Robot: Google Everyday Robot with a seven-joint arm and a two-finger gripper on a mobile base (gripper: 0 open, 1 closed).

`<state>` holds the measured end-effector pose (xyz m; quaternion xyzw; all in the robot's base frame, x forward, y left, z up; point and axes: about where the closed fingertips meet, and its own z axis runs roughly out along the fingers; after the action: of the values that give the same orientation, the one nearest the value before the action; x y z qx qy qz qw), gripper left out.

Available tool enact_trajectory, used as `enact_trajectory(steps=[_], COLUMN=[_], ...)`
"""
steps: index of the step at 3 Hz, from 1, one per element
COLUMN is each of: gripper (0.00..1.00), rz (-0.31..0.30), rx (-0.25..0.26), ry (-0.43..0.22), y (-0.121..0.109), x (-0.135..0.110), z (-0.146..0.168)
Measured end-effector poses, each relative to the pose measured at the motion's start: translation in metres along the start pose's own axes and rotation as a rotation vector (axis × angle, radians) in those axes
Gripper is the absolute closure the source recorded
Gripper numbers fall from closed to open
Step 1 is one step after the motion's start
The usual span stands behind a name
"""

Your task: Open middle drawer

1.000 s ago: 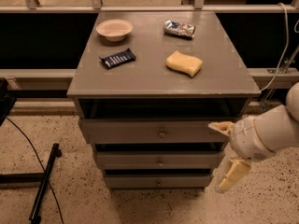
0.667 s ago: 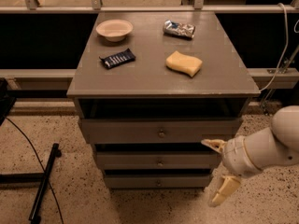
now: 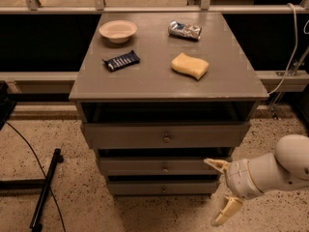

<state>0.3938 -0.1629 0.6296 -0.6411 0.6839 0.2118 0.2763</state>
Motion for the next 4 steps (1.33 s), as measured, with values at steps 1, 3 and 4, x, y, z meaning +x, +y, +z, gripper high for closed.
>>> enact_trajectory(steps=[1, 3, 4], gripper=[0.00, 0.00, 0.00], rz=[0.003, 0.003, -0.024], rx=[0.016, 0.176, 0.212], ry=[0.051, 0.196, 0.190], y=[-0.006, -0.024, -0.043], x=[0.010, 0.092, 0.121], z=[0.011, 0.037, 0.047])
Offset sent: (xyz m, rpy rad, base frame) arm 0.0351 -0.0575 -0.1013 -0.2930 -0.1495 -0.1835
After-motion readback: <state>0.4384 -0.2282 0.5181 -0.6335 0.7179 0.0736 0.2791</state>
